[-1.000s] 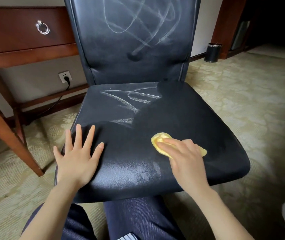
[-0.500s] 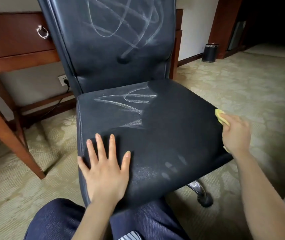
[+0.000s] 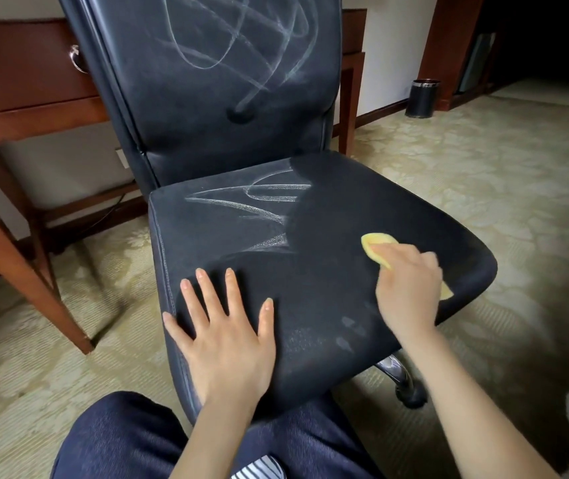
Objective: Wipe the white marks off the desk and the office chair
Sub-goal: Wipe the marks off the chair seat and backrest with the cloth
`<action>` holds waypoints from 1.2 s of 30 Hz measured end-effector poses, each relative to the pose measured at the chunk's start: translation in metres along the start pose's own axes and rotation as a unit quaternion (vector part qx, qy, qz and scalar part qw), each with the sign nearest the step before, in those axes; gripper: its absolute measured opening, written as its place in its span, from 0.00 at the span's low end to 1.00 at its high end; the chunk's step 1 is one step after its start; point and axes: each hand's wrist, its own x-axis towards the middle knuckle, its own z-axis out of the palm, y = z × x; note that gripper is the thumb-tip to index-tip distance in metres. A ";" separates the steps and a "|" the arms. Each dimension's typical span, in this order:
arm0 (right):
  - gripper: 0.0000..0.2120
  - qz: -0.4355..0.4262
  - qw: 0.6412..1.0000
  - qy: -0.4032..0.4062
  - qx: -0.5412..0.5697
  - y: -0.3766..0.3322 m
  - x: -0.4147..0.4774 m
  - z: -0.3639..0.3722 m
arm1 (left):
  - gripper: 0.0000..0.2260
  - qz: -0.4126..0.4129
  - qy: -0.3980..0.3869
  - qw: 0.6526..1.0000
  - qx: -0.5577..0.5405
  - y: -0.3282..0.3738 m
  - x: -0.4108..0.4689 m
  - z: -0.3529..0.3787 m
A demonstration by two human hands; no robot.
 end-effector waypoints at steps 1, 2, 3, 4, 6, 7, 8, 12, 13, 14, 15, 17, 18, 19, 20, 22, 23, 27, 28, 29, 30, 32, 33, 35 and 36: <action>0.18 -0.021 1.000 -0.001 0.015 -0.012 -0.010 -0.002 | 0.33 0.001 0.001 1.000 0.003 -0.001 0.000 0.000; 0.18 -0.047 0.998 -0.003 0.036 -0.023 -0.021 -0.005 | 0.33 0.002 0.002 1.000 0.006 -0.001 0.000 -0.001; 0.20 -0.077 0.995 -0.006 0.060 -0.034 -0.032 -0.007 | 0.34 0.004 0.004 1.000 0.005 -0.003 0.000 -0.001; 0.21 -0.108 0.990 -0.009 0.084 -0.044 -0.043 -0.009 | 0.35 0.007 0.006 1.000 0.001 -0.004 0.000 -0.001; 0.23 -0.180 0.976 -0.018 0.124 -0.059 -0.065 -0.009 | 0.37 0.013 0.011 1.000 -0.008 -0.006 0.000 -0.002; 0.22 -0.220 0.966 -0.025 0.136 -0.063 -0.075 -0.009 | 0.37 0.013 0.013 1.000 -0.010 -0.008 0.001 -0.001; 0.21 -0.261 0.955 -0.032 0.141 -0.063 -0.084 -0.010 | 0.37 0.013 0.015 1.000 -0.011 -0.009 0.001 -0.001; 0.18 -0.382 0.916 -0.025 0.123 -0.036 -0.082 -0.011 | 0.37 0.010 0.021 1.000 -0.016 -0.014 0.004 -0.001; 0.18 -0.387 0.914 -0.024 0.117 -0.027 -0.075 -0.011 | 0.36 0.008 0.021 1.000 -0.017 -0.014 0.005 -0.001; 0.19 -0.382 0.918 -0.026 0.108 -0.019 -0.067 -0.012 | 0.35 0.007 0.021 1.000 -0.016 -0.015 0.005 -0.001; 0.20 -0.367 0.925 -0.032 0.094 -0.011 -0.058 -0.013 | 0.34 0.005 0.020 1.000 -0.015 -0.015 0.006 -0.001; 0.25 -0.312 0.947 -0.069 0.040 0.004 -0.037 -0.015 | 0.34 0.005 0.015 1.000 -0.020 -0.015 0.007 -0.001; 0.28 -0.270 0.959 -0.087 0.015 0.011 -0.025 -0.016 | 0.35 0.005 0.013 1.000 -0.023 -0.015 0.007 -0.002; 0.28 -0.228 0.969 -0.089 0.007 0.020 -0.014 -0.017 | 0.36 0.006 0.014 1.000 -0.026 -0.015 0.007 -0.002; 0.27 -0.196 0.978 -0.077 0.014 0.029 -0.003 -0.017 | 0.36 0.007 0.014 1.000 -0.027 -0.015 0.007 -0.002; 0.23 -0.156 0.987 -0.030 0.035 0.050 0.013 -0.017 | 0.36 0.008 0.015 0.999 -0.029 -0.015 0.006 -0.003; 0.21 -0.141 0.989 -0.013 0.039 0.061 0.019 -0.017 | 0.36 0.009 0.016 0.999 -0.032 -0.016 0.006 -0.003; 0.19 -0.026 0.999 -0.007 0.030 0.101 0.041 -0.011 | 0.36 0.010 0.020 0.999 -0.034 -0.016 0.006 -0.002; 0.19 0.024 0.999 0.007 0.036 0.109 0.044 -0.009 | 0.34 0.010 0.025 0.999 -0.030 -0.016 0.006 -0.002; 0.19 0.081 0.995 0.028 0.050 0.114 0.046 -0.008 | 0.33 0.010 0.029 0.999 -0.028 -0.016 0.006 -0.001; 0.19 0.138 0.987 0.054 0.069 0.116 0.045 -0.007 | 0.32 0.010 0.032 0.999 -0.029 -0.016 0.006 -0.001; 0.19 0.218 0.966 0.100 0.099 0.111 0.040 -0.006 | 0.35 0.011 0.033 0.999 -0.033 -0.015 0.005 0.000; 0.19 0.239 0.959 0.114 0.102 0.106 0.037 -0.005 | 0.35 0.012 0.034 0.999 -0.031 -0.015 0.005 0.000; 0.19 0.255 0.954 0.128 0.090 0.092 0.025 -0.005 | 0.36 0.014 0.040 0.999 -0.026 -0.016 0.005 0.000; 0.19 0.248 0.957 0.126 0.082 0.085 0.017 -0.005 | 0.36 0.015 0.042 0.999 -0.026 -0.017 0.006 0.000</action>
